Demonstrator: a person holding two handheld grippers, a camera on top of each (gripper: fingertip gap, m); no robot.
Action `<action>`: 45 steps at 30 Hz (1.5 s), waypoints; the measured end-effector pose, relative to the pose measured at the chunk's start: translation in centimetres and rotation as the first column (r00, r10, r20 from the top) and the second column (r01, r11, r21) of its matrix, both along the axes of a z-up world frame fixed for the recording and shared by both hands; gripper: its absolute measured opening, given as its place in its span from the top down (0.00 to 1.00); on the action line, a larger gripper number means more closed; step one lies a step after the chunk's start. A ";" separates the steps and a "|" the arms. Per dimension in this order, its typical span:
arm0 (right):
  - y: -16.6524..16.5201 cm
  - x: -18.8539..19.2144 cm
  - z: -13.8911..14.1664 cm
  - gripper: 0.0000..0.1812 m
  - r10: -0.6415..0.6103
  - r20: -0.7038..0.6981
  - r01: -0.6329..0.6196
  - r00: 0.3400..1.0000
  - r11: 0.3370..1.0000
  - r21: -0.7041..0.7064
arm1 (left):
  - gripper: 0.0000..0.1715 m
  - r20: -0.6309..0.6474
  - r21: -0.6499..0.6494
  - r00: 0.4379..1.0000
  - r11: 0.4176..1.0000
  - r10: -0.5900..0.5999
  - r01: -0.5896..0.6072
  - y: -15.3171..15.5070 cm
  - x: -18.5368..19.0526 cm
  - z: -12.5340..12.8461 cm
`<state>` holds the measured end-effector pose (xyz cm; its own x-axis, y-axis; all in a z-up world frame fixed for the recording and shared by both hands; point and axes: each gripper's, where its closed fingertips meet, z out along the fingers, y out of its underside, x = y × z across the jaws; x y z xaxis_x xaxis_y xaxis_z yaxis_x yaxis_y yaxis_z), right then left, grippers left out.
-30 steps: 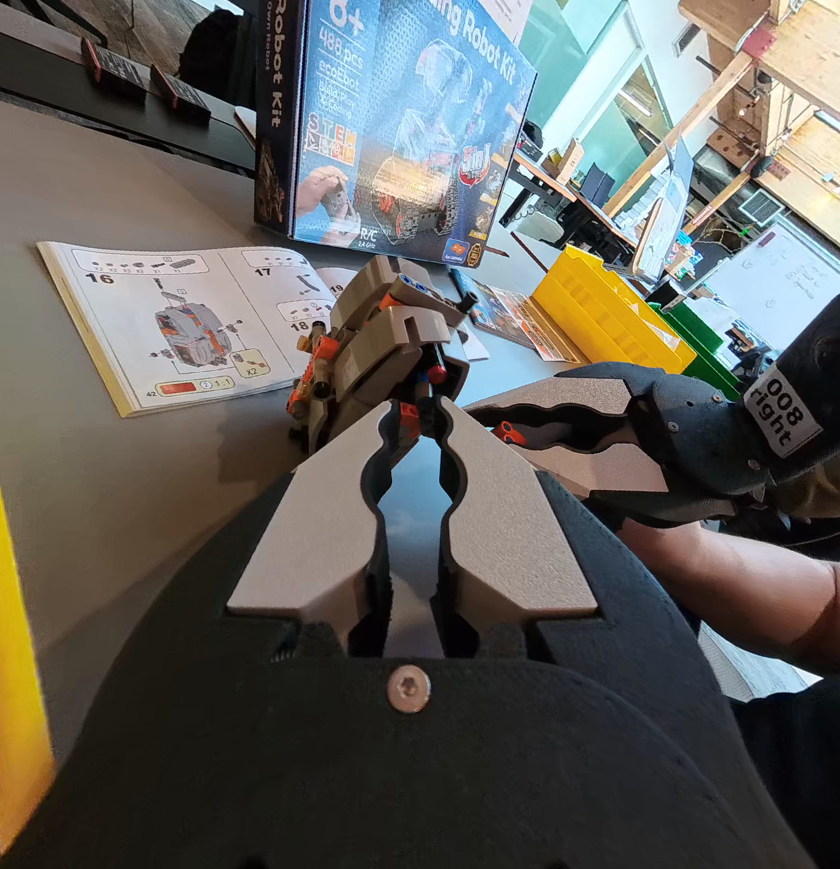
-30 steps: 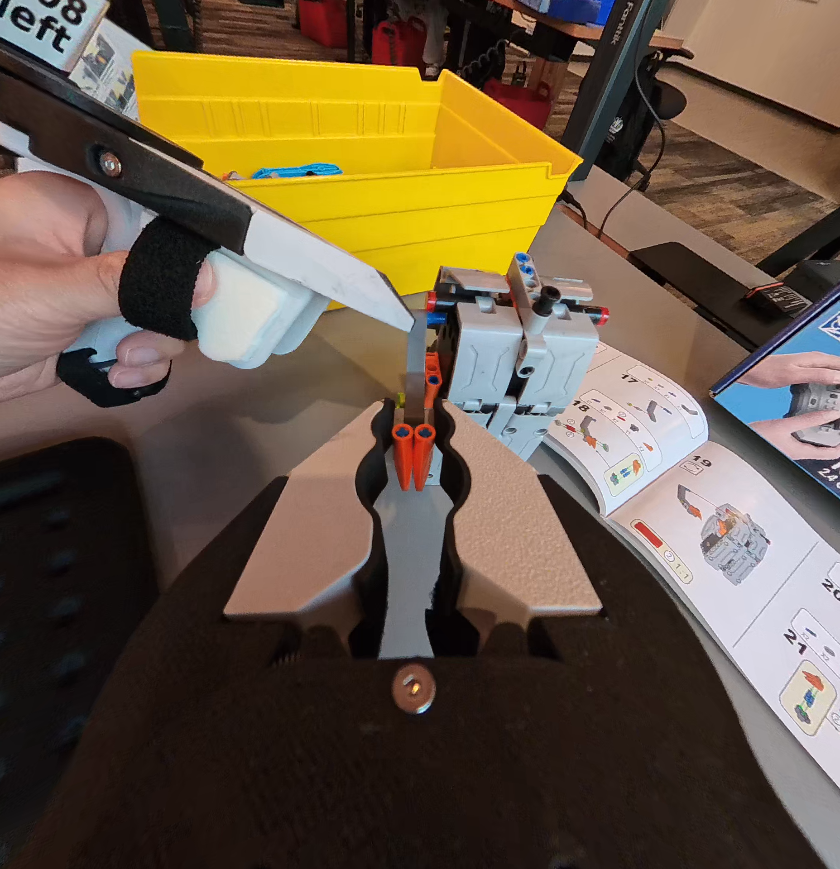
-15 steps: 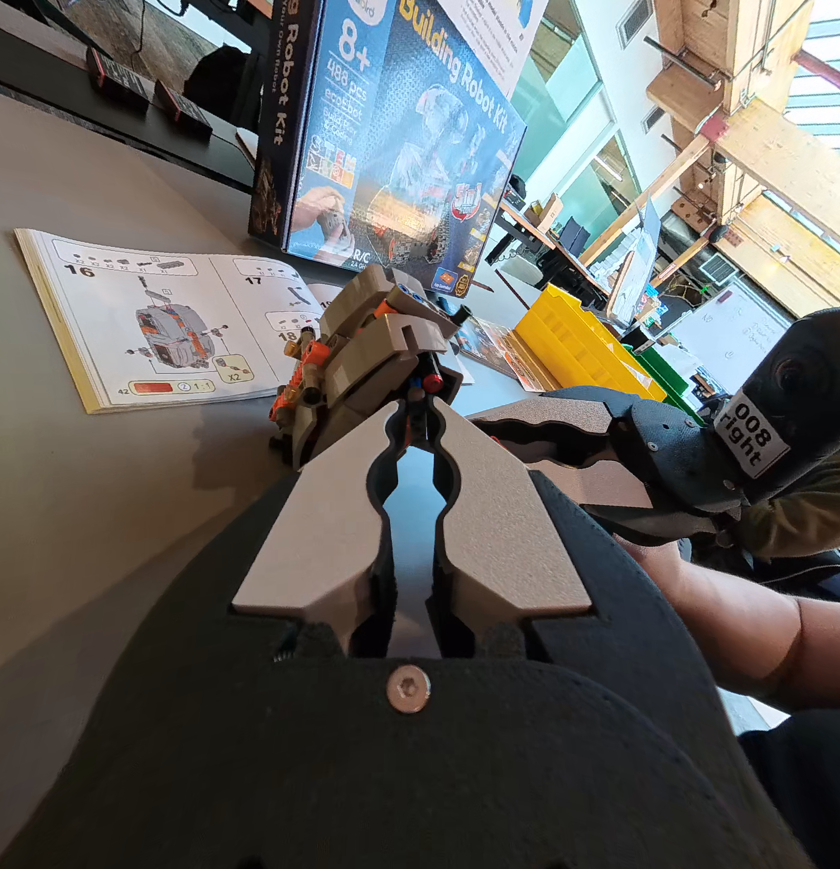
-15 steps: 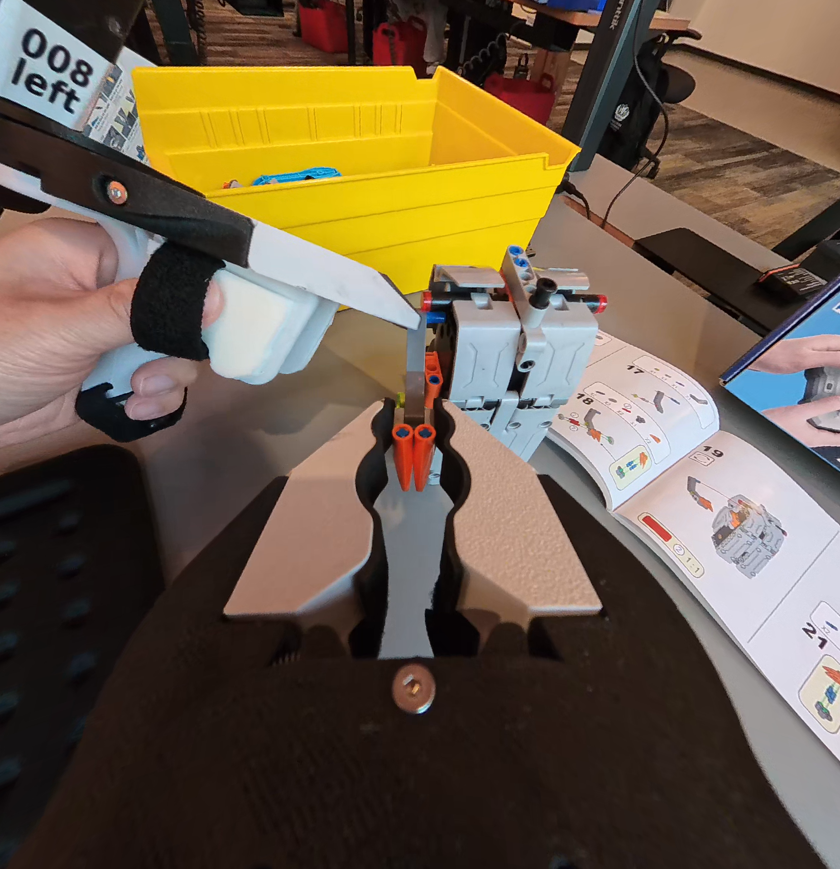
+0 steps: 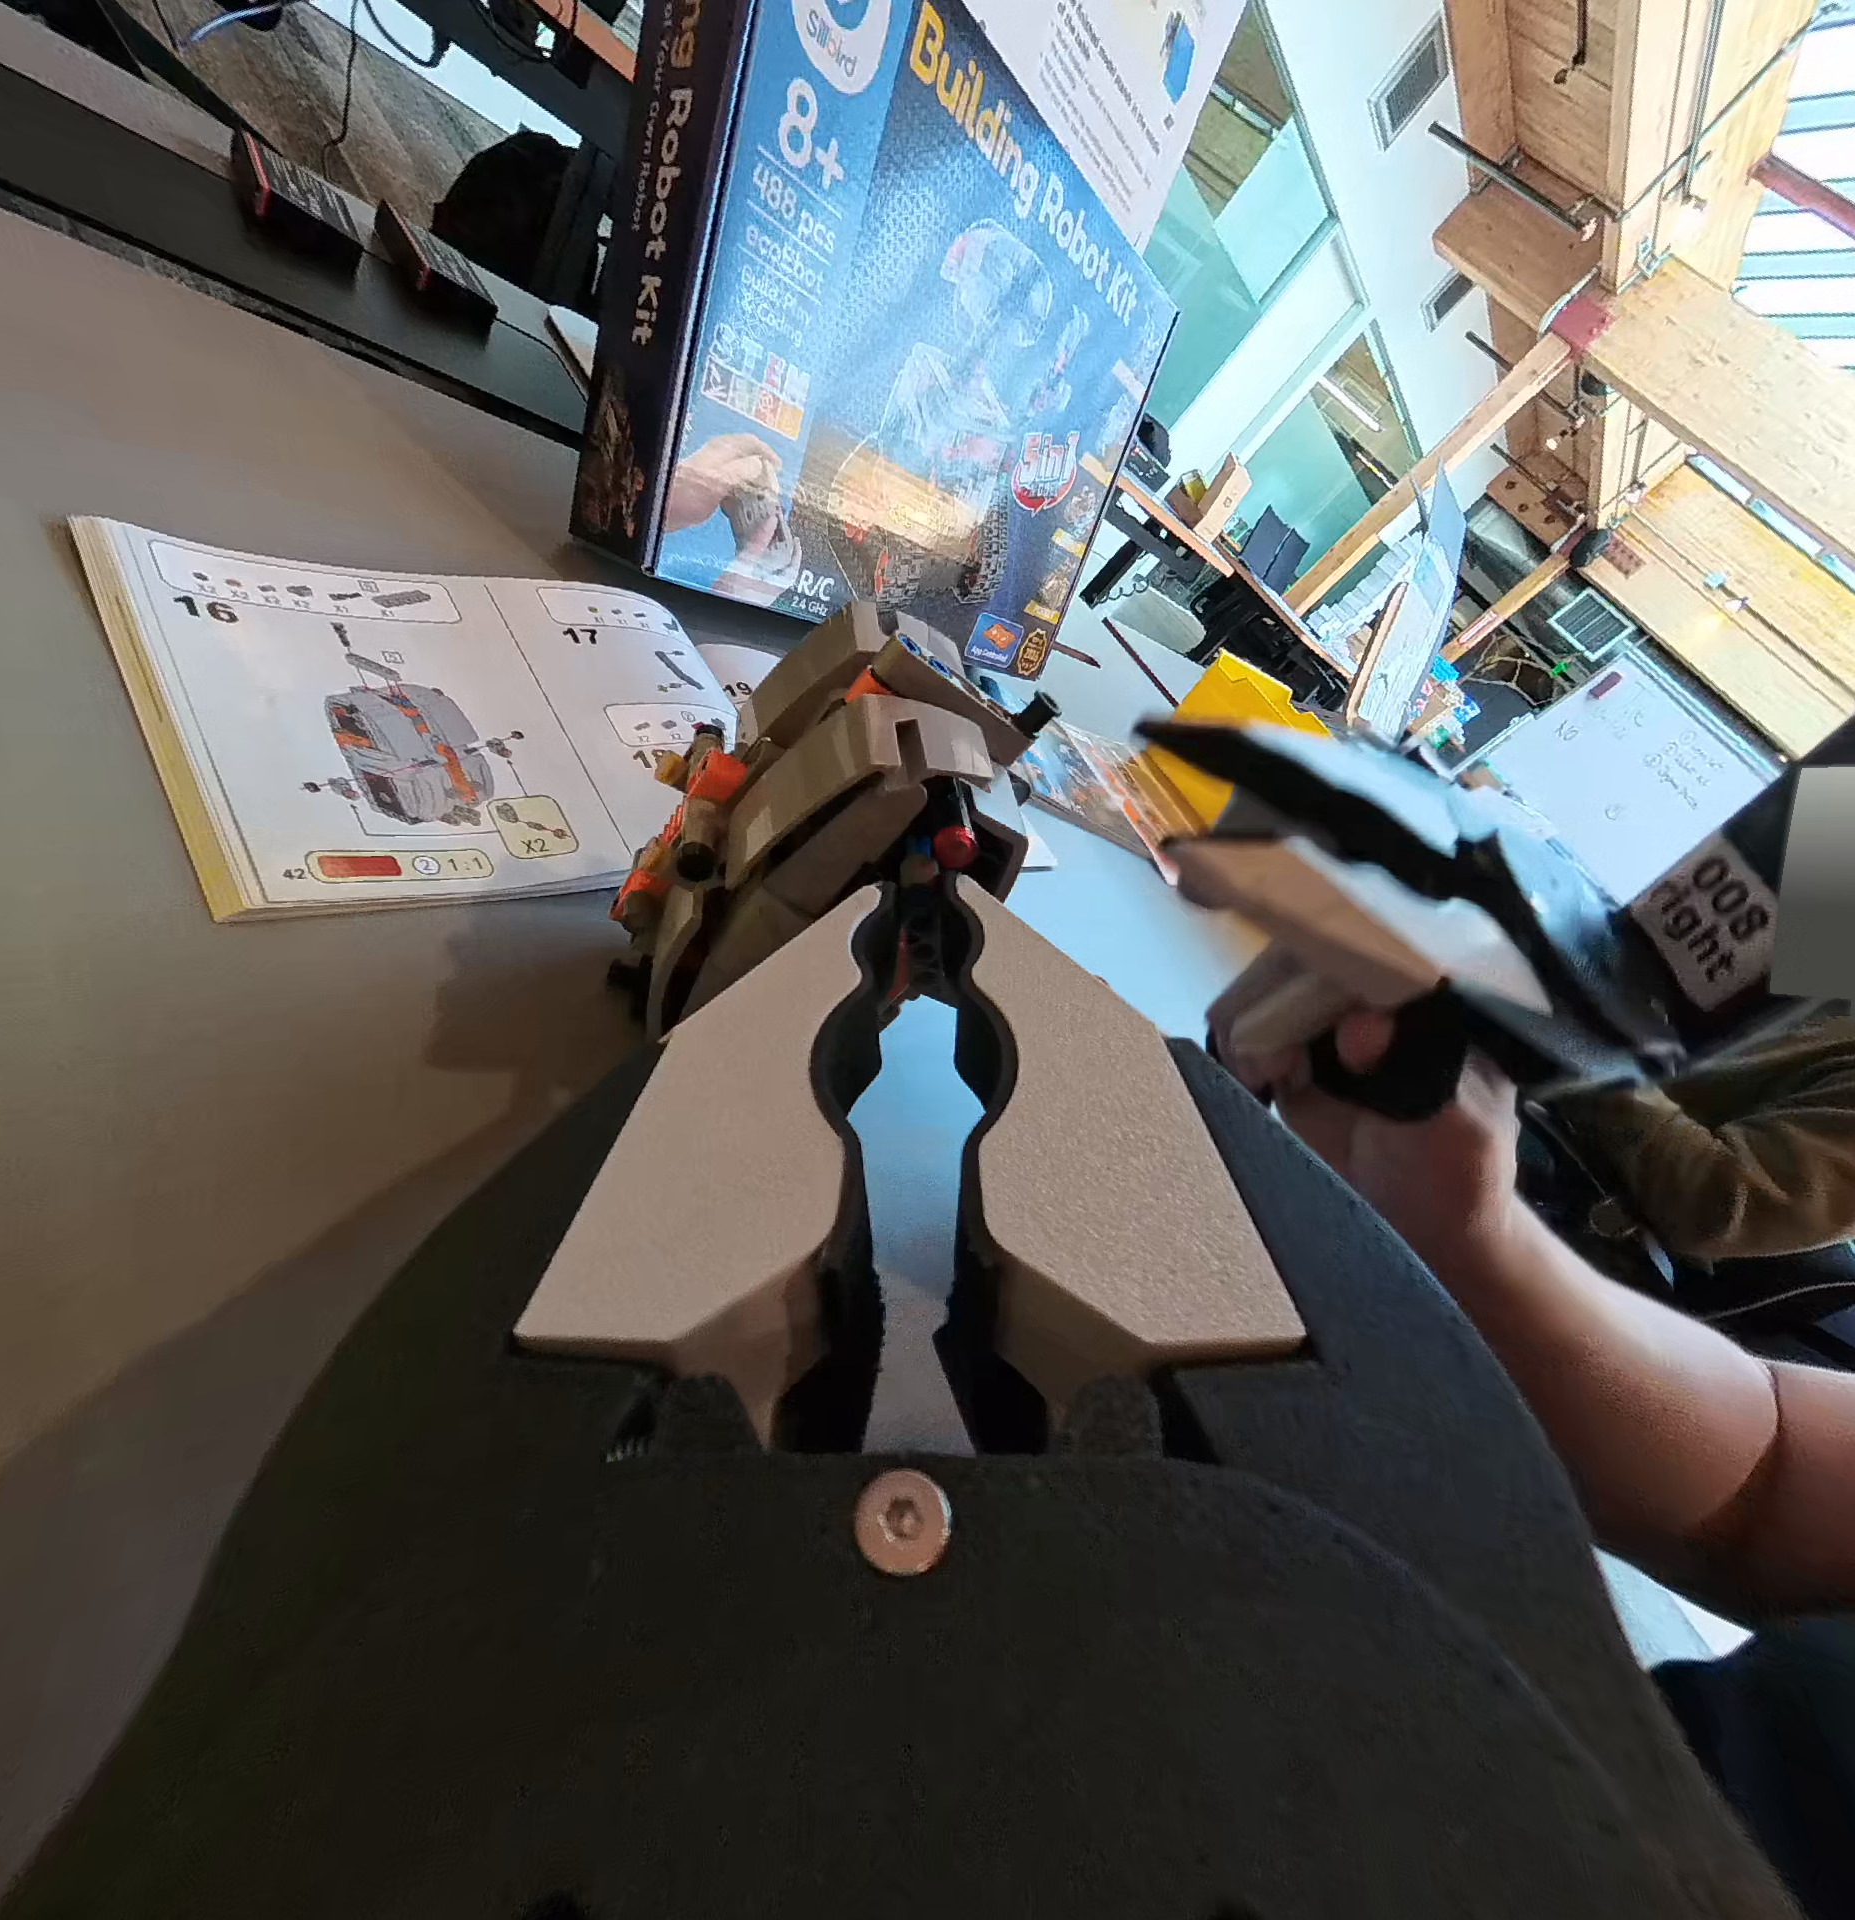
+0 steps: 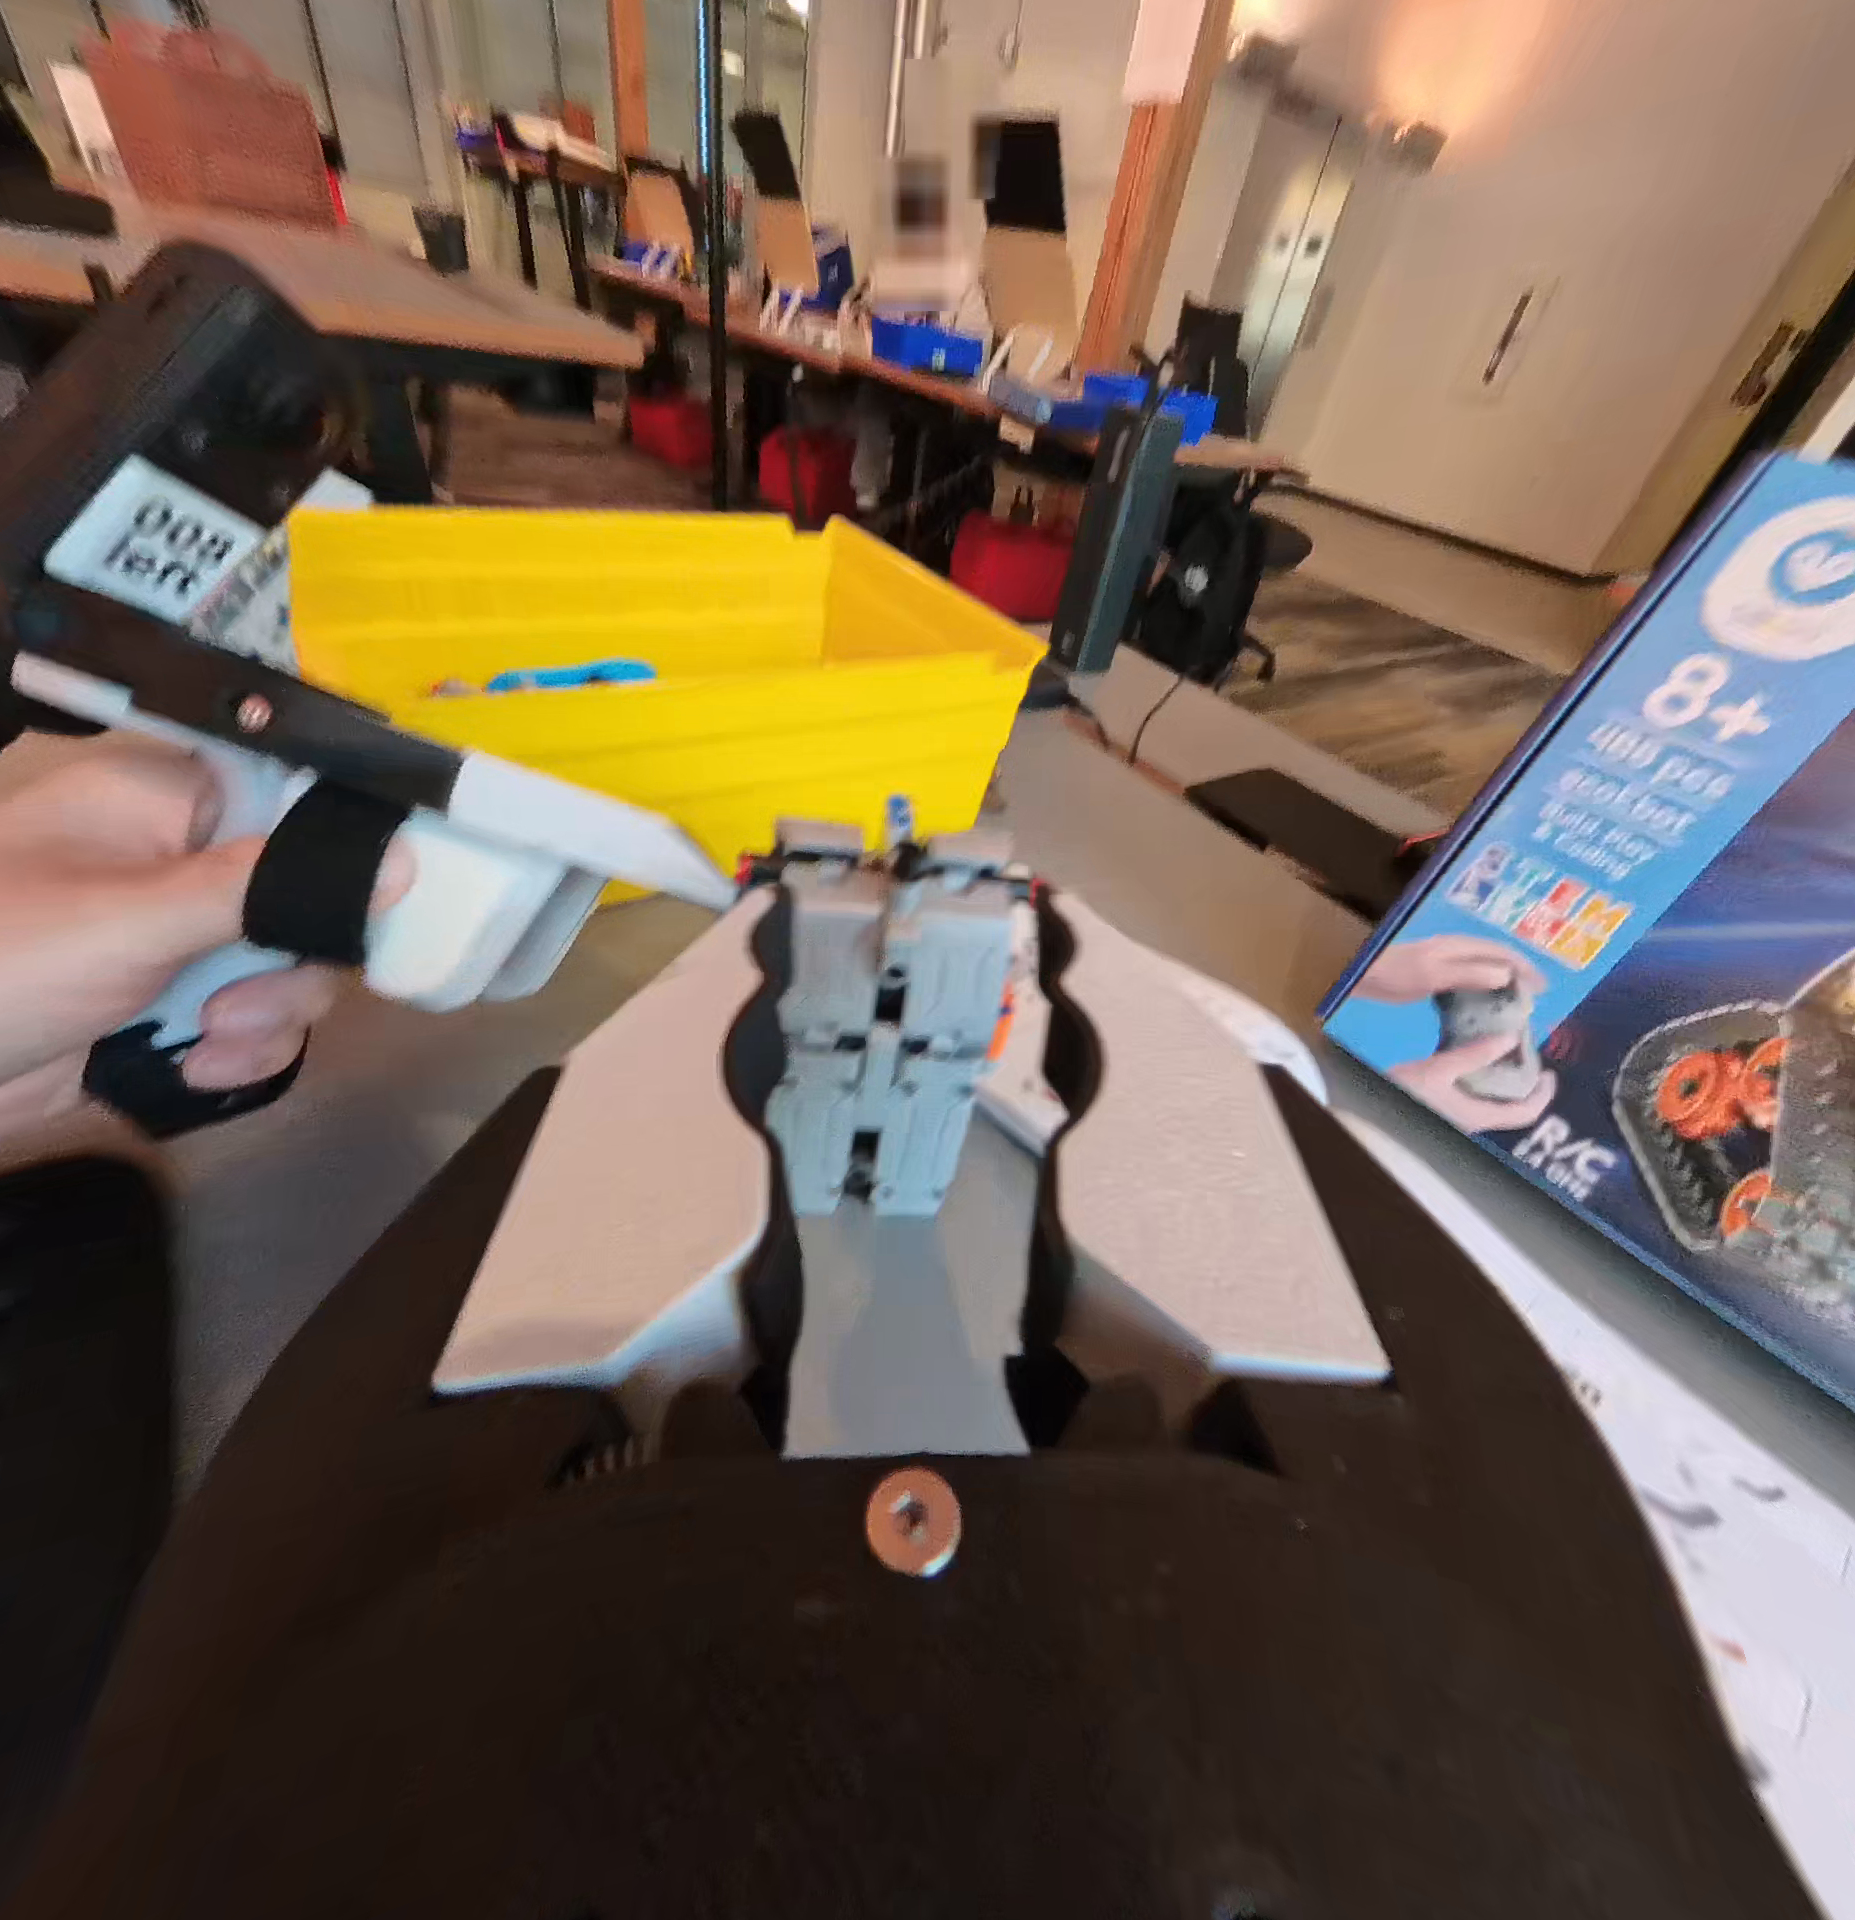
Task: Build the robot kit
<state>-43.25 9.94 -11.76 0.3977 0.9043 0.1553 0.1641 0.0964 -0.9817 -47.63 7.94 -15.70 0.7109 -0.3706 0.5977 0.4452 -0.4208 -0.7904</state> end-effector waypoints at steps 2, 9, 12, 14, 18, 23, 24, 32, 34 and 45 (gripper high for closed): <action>1.7 -0.4 -0.3 0.58 0.012 0.020 -0.011 1.000 0.997 -0.075 | 0.97 -0.008 0.000 1.000 1.000 -0.001 0.001 0.0 0.0 0.0; 1.3 -3.1 -3.8 0.60 0.137 0.088 -0.112 0.987 0.963 -0.244 | 0.97 -0.020 -0.010 1.000 1.000 -0.002 0.002 0.2 -0.1 0.0; 1.5 -3.5 -4.1 0.66 0.121 0.127 -0.090 0.985 0.970 -0.225 | 0.97 -0.015 -0.014 1.000 1.000 -0.002 0.001 0.3 -0.1 0.0; 1.6 -3.6 -4.1 0.67 0.110 0.144 -0.078 0.983 0.974 -0.214 | 0.97 -0.015 -0.020 1.000 1.000 0.004 -0.004 0.4 -0.2 0.0; 1.5 -3.5 -4.2 0.67 0.096 0.173 -0.060 0.980 0.977 -0.203 | 0.97 -0.020 -0.028 1.000 1.000 -0.001 0.001 0.5 -0.2 0.0; 1.4 -3.4 -4.2 0.67 0.098 0.194 -0.060 0.976 0.980 -0.191 | 0.97 -0.056 -0.038 0.998 0.999 -0.020 0.018 0.4 -0.2 0.0; 1.3 -3.4 -4.2 0.67 0.101 0.195 -0.064 0.976 0.980 -0.186 | 0.97 -0.073 -0.039 0.997 0.999 -0.031 0.028 0.3 -0.2 0.0; 1.2 -3.5 -4.3 0.67 0.084 0.209 -0.044 0.974 0.981 -0.188 | 0.97 -0.129 -0.080 0.989 0.995 -0.066 0.056 0.2 -0.3 -0.1; 1.3 -3.4 -4.3 0.67 0.073 0.203 -0.032 0.976 0.979 -0.201 | 0.97 -0.150 -0.076 0.987 0.996 -0.052 0.041 0.3 -0.3 -0.1; 1.2 -3.3 -4.3 0.67 0.080 0.196 -0.043 0.977 0.982 -0.183 | 0.97 -0.203 -0.010 0.979 1.000 -0.028 0.026 0.5 -0.3 0.0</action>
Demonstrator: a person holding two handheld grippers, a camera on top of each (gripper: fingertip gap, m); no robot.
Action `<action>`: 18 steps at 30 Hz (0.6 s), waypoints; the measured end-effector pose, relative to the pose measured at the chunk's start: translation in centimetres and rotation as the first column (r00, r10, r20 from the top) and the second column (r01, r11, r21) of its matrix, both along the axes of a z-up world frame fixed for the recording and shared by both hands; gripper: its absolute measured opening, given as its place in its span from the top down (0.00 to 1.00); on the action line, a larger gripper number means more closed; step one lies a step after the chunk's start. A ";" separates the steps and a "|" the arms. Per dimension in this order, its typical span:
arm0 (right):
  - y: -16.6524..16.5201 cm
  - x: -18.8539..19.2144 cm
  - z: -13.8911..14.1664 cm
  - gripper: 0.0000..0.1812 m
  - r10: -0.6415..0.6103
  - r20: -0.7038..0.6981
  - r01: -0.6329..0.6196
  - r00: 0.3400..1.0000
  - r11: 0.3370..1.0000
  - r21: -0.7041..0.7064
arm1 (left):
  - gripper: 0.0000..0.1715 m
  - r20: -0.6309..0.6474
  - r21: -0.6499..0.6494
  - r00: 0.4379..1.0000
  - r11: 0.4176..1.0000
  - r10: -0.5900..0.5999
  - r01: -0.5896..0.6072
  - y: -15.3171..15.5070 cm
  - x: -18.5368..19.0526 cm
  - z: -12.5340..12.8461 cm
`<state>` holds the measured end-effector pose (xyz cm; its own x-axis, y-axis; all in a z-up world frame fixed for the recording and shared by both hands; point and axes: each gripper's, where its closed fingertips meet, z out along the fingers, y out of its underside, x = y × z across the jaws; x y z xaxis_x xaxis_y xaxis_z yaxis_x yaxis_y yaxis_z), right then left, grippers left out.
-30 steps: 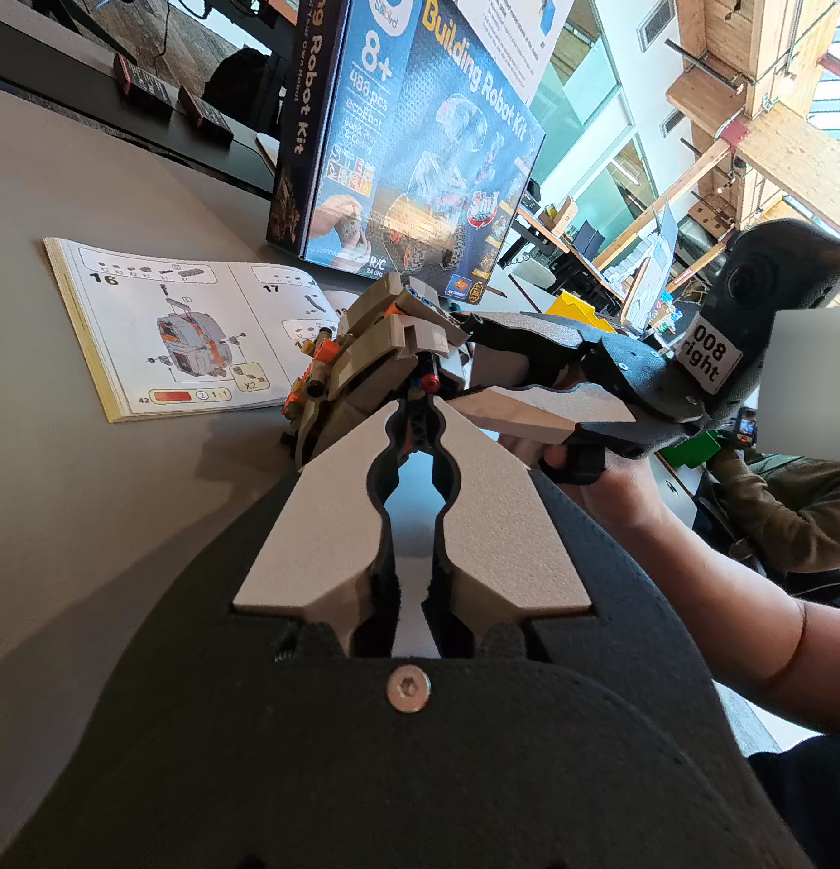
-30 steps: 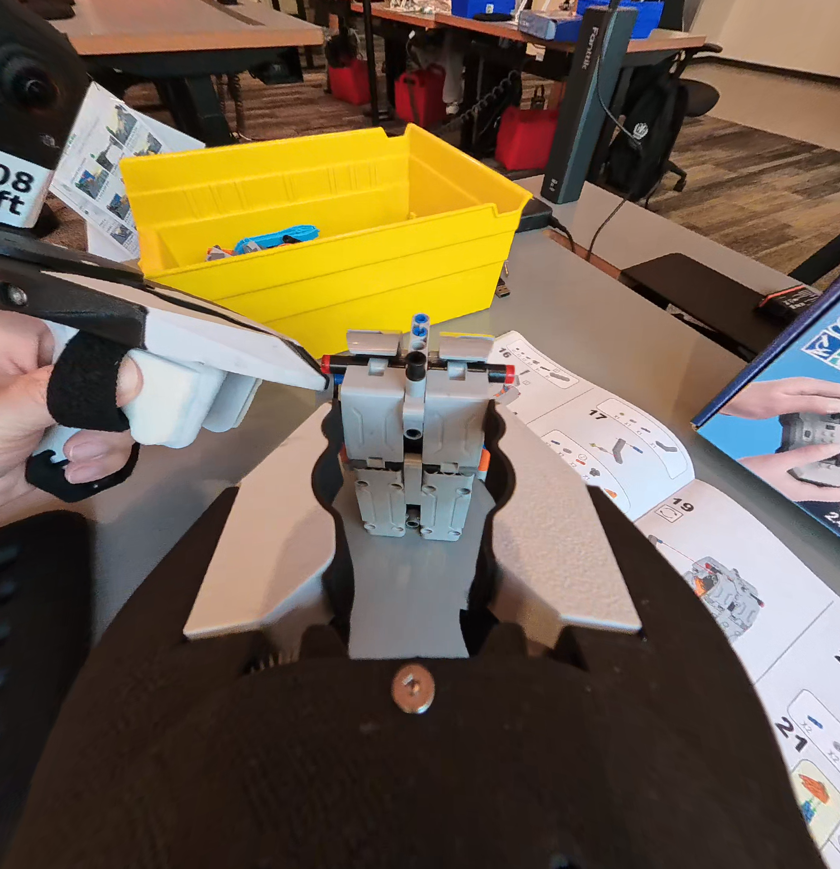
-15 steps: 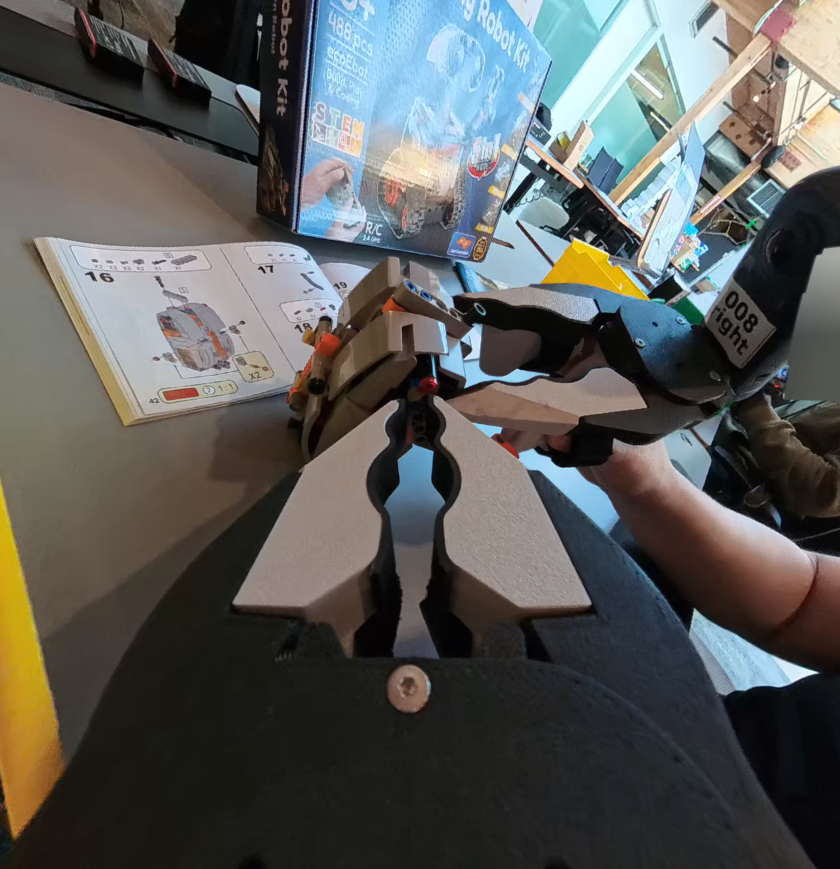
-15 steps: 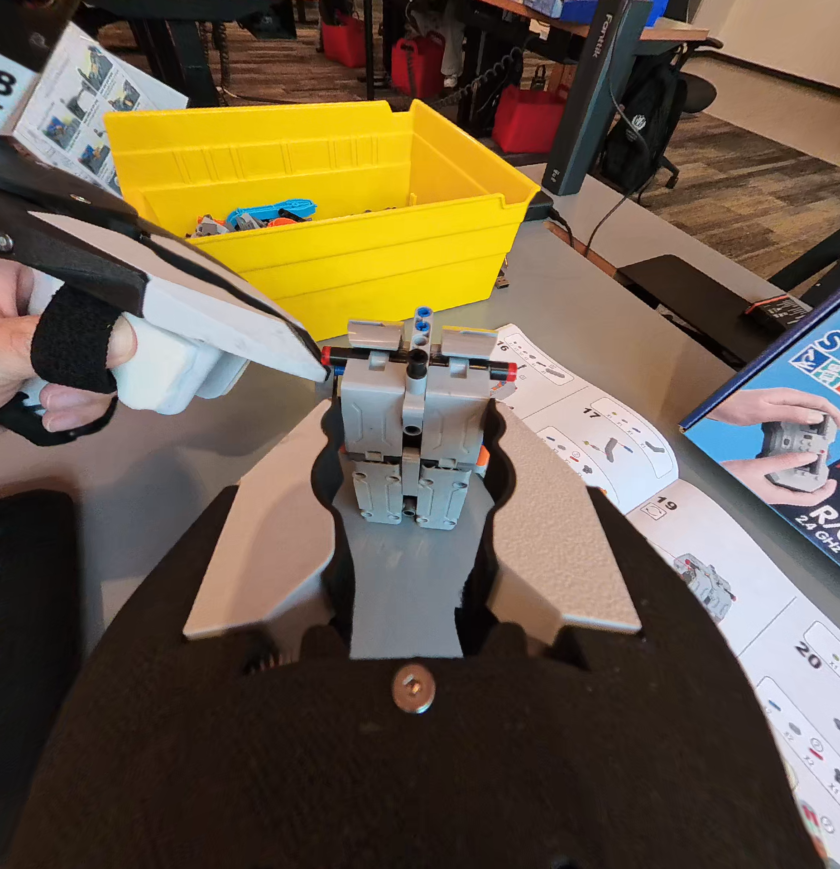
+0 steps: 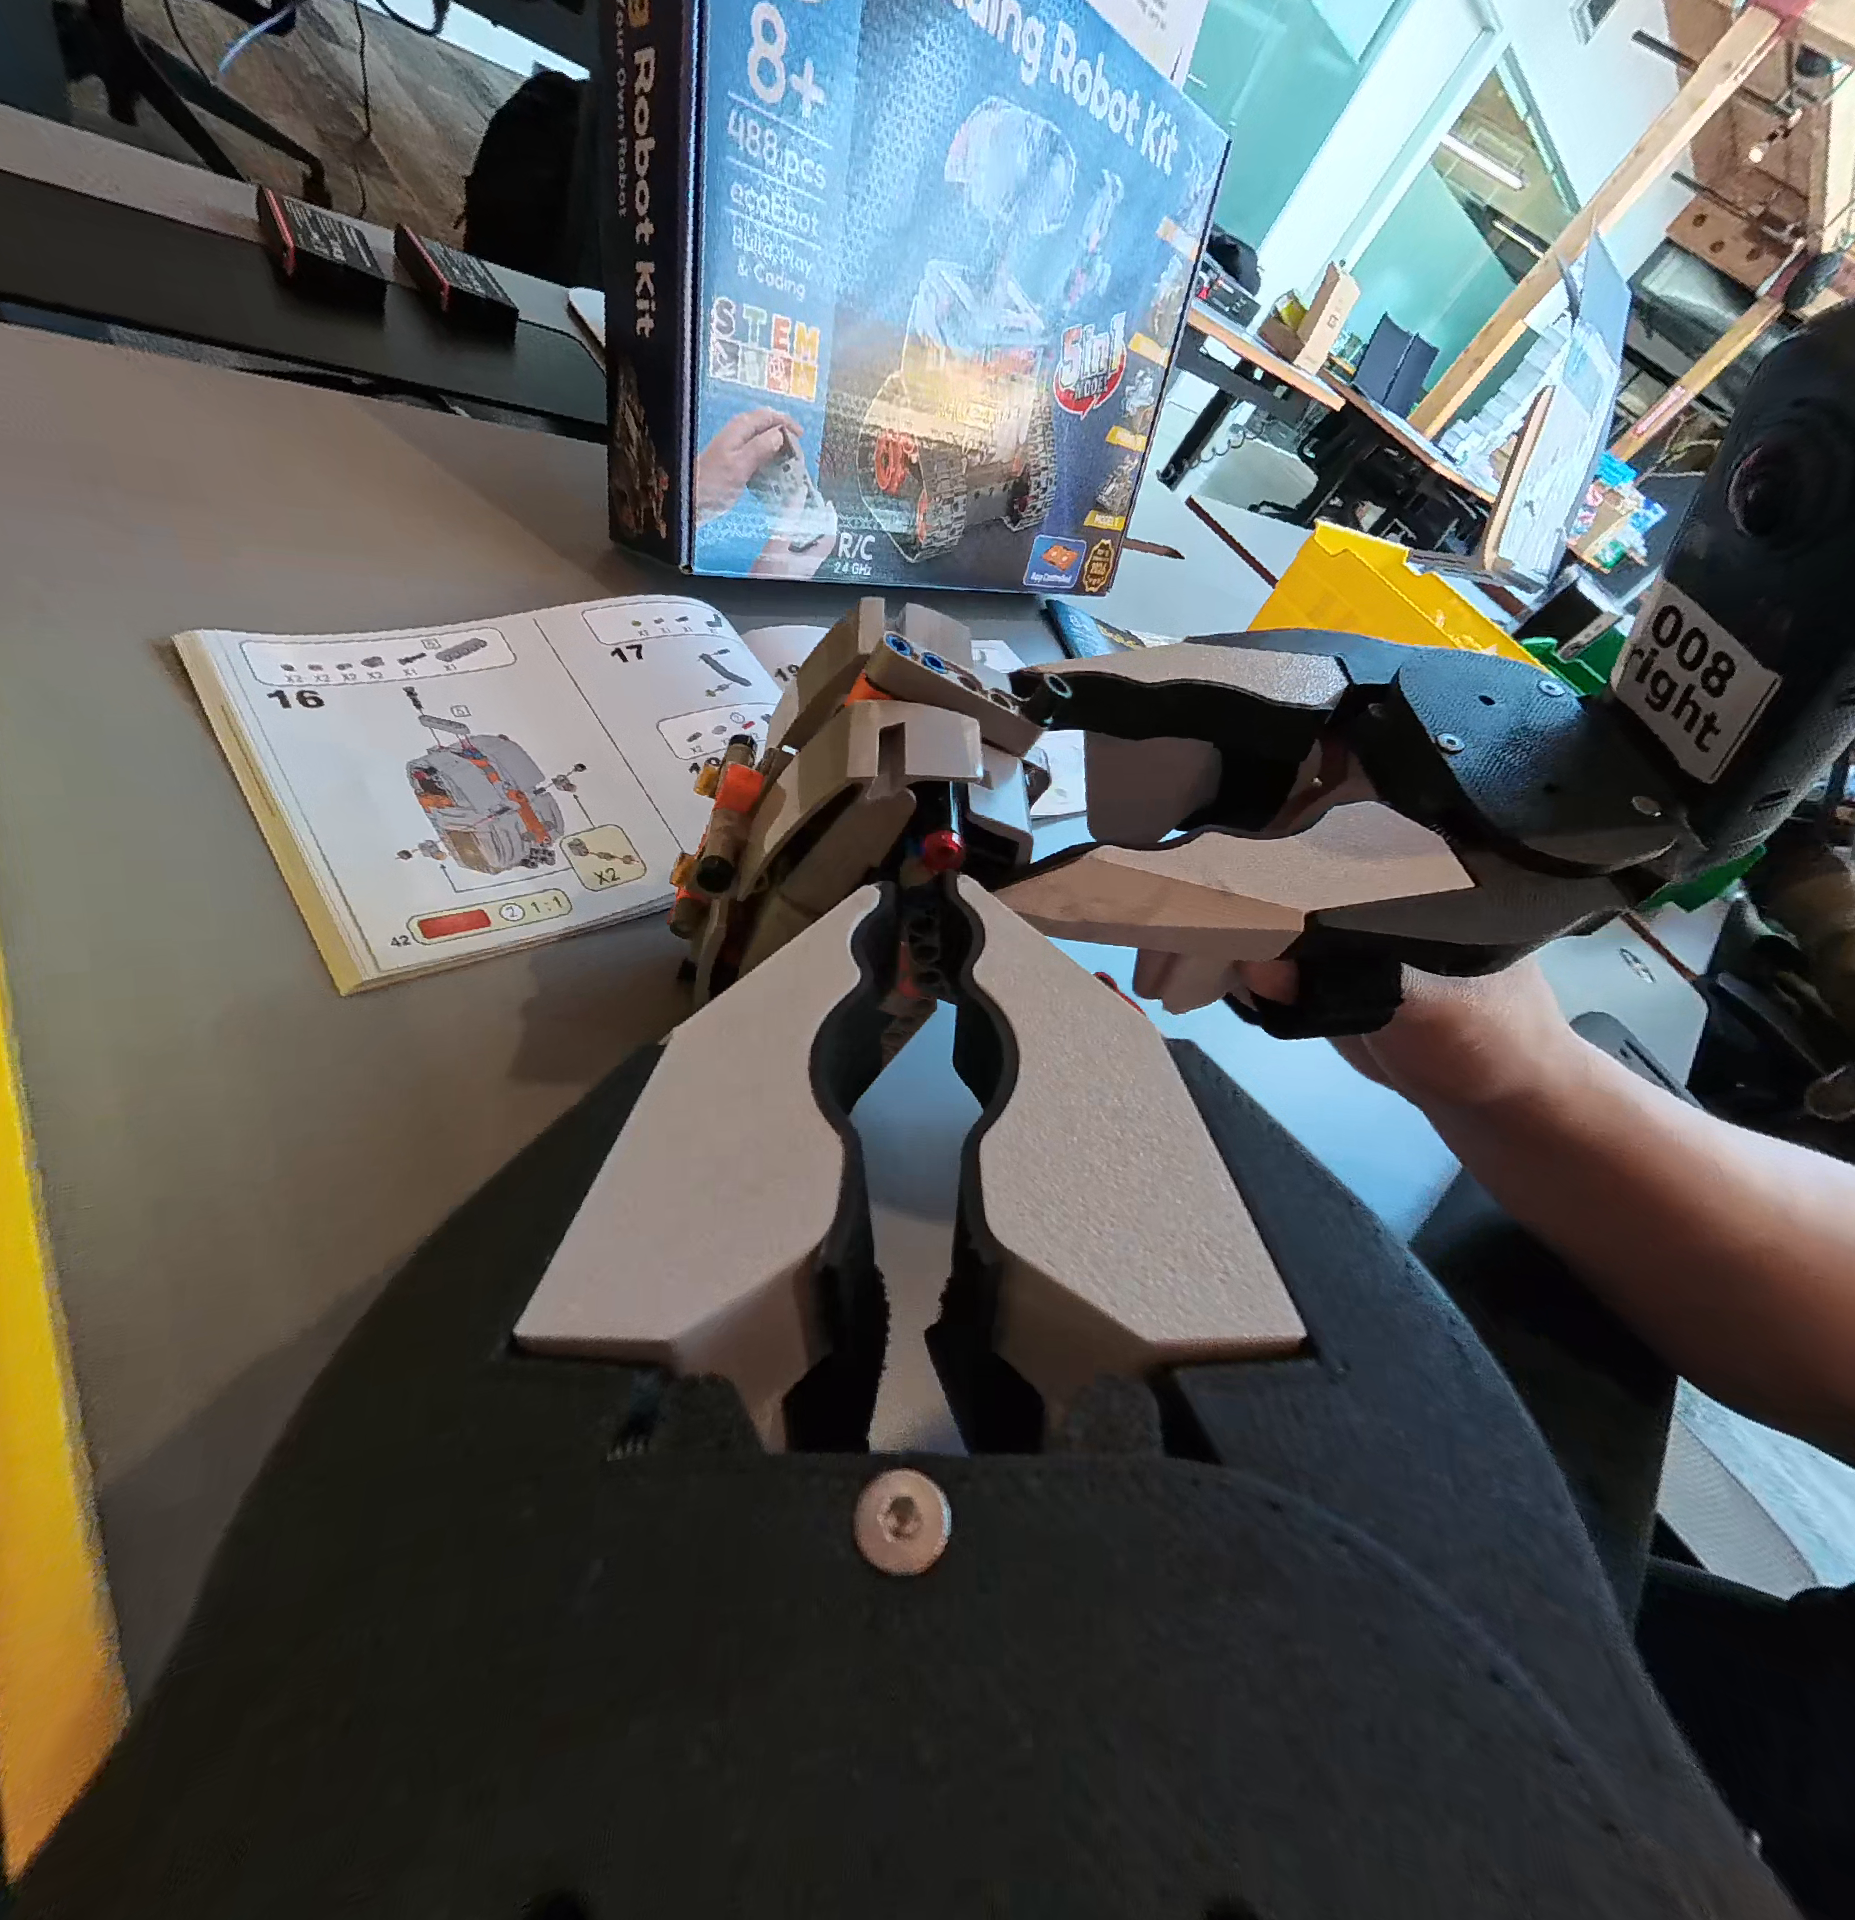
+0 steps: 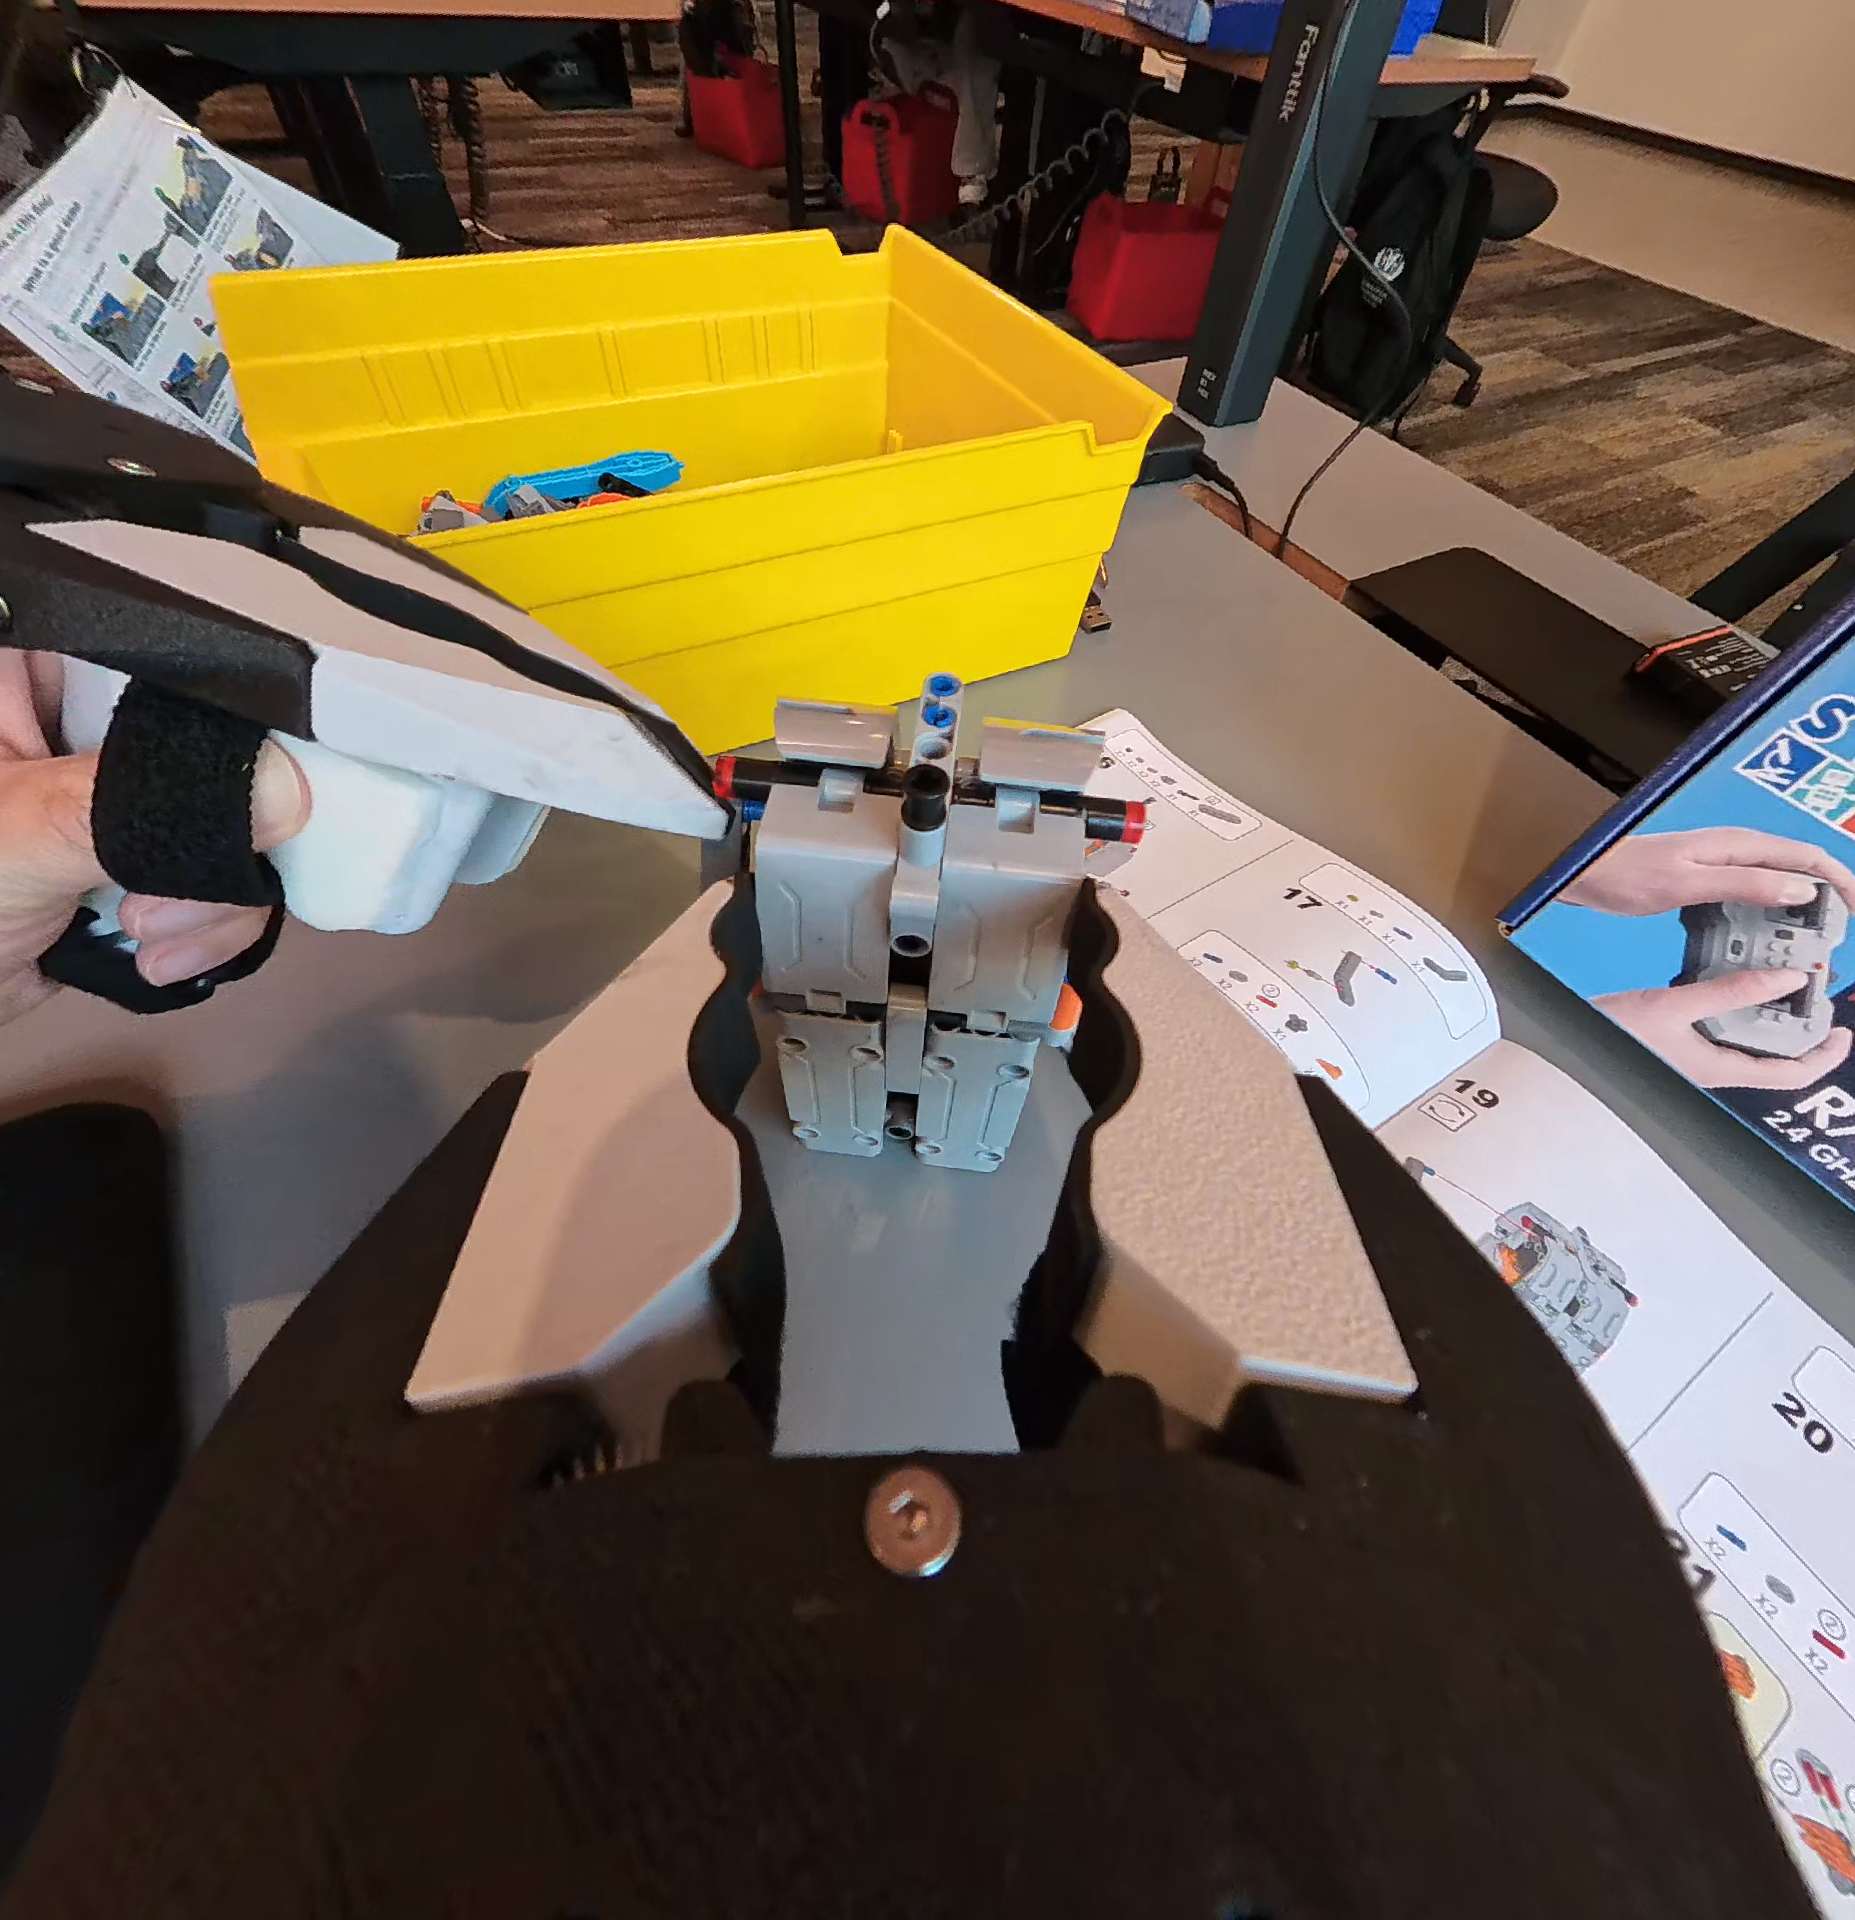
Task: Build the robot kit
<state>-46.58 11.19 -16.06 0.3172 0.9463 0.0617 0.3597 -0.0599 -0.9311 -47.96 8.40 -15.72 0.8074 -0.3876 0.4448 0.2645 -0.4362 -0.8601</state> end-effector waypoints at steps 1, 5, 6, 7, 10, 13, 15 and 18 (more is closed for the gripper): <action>0.0 0.0 0.0 0.67 0.000 0.000 0.000 1.000 1.000 0.002 | 0.97 -0.015 0.006 1.000 1.000 0.002 -0.002 0.0 0.0 0.0; 0.0 0.0 0.0 0.67 0.000 0.000 0.000 1.000 1.000 0.009 | 0.97 -0.109 0.020 0.994 1.000 0.004 -0.002 0.0 0.0 0.0; 0.0 0.0 0.0 0.67 -0.001 -0.003 0.001 1.000 1.000 0.006 | 0.97 -0.126 0.020 0.992 1.000 0.005 -0.003 0.0 0.0 0.0; 0.0 0.0 0.0 0.67 -0.004 -0.003 0.004 1.000 1.000 0.003 | 0.97 -0.141 0.023 0.990 1.000 0.008 -0.004 0.1 0.0 0.0; 0.0 0.0 0.0 0.67 -0.012 -0.001 0.012 1.000 1.000 -0.002 | 0.97 -0.180 0.036 0.984 0.999 0.016 -0.009 0.1 0.1 0.0; 0.0 0.1 0.0 0.67 -0.005 -0.003 0.005 1.000 1.000 0.006 | 0.97 -0.157 0.031 0.988 1.000 0.000 0.005 0.1 0.1 0.1; 0.0 0.1 0.0 0.67 0.003 -0.007 -0.003 1.000 1.000 0.004 | 0.97 -0.110 0.024 0.994 0.999 -0.022 0.025 0.1 0.1 0.1; 0.0 0.1 0.0 0.67 0.007 -0.016 -0.007 1.000 1.000 0.003 | 0.97 -0.076 0.022 0.996 0.998 -0.050 0.052 0.1 0.1 0.0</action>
